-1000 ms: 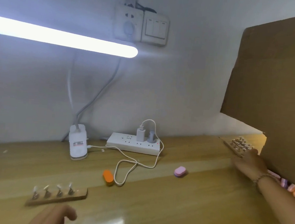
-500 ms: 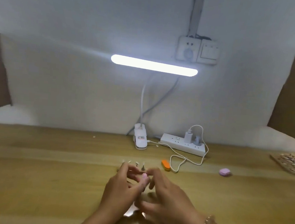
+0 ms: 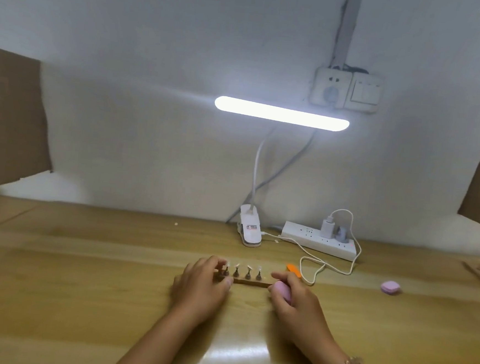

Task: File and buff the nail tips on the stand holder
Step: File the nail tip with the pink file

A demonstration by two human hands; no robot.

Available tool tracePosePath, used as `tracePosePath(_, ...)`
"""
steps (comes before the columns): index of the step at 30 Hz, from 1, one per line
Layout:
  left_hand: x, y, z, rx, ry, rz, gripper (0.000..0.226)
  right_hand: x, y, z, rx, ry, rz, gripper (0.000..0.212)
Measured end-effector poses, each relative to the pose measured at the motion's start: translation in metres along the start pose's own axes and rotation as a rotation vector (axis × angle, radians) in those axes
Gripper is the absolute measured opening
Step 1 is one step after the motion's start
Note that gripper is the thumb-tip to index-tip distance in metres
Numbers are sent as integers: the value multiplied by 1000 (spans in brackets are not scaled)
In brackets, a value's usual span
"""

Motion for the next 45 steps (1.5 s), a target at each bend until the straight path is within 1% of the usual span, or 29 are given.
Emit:
tracePosePath(2,-3,3,3,4,-20,10,28,0,2,3,23,-29,14,17)
tracePosePath(5,-4,3,4,-57,-28,23,7,-2,6,6,62,-96,-4,9)
tracePosePath(9,-4,0,4,-92,-62,68,16,0,8,6,56,-153,-54,14)
tracePosePath(11,-4,-3,1,-144,-113,83,18,1,7,5,34,-156,-79,14)
tracePosePath(14,-5,-12,-2,-226,-132,145,14,2,5,5,22,-159,-107,13)
tracePosePath(16,-11,-22,-1,-179,-108,218,11,2,4,5,29,-140,-110,19)
tracePosePath(18,-17,-29,3,-91,-98,286,9,3,3,4,41,-142,-124,30)
tracePosePath(20,-21,-32,7,9,-124,312,5,4,-2,3,44,-185,-164,38)
tracePosePath(21,-21,-32,9,58,-135,318,5,4,-5,4,44,-216,-200,38)
tracePosePath(23,-20,-32,11,125,-147,334,7,7,-10,5,40,-272,-288,28)
tracePosePath(24,-20,-32,12,138,-153,343,9,9,-12,5,39,-286,-326,25)
tracePosePath(25,-18,-32,11,143,-158,350,12,10,-13,5,43,-285,-357,28)
tracePosePath(27,-17,-31,10,137,-172,350,19,11,-15,5,64,-301,-399,44)
tracePosePath(28,-17,-31,10,127,-186,341,19,12,-16,5,73,-324,-416,50)
tracePosePath(29,-17,-30,9,116,-198,330,17,13,-17,4,73,-345,-436,52)
tracePosePath(32,-17,-29,8,100,-193,316,13,15,-20,2,76,-325,-463,47)
tracePosePath(34,-17,-30,9,127,-161,322,13,14,-19,1,74,-237,-426,40)
tracePosePath(37,-17,-30,10,183,-109,339,13,11,-13,-3,14,-130,-333,29)
tracePosePath(39,-16,-30,11,200,-132,336,15,9,-13,-3,16,-152,-304,30)
tracePosePath(41,-16,-30,10,206,-173,337,19,8,-15,-1,38,-187,-334,34)
tracePosePath(45,-15,-30,12,209,-179,336,14,10,-18,1,65,-166,-371,39)
Point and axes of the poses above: each hand's wrist, its own y-axis towards the middle knuckle, its own z-axis out of the palm, x = y × z, the point moved 2 cm from there along y, towards the middle knuckle, and after that the axes turned 5 degrees about -z, right-handed, at the moved point
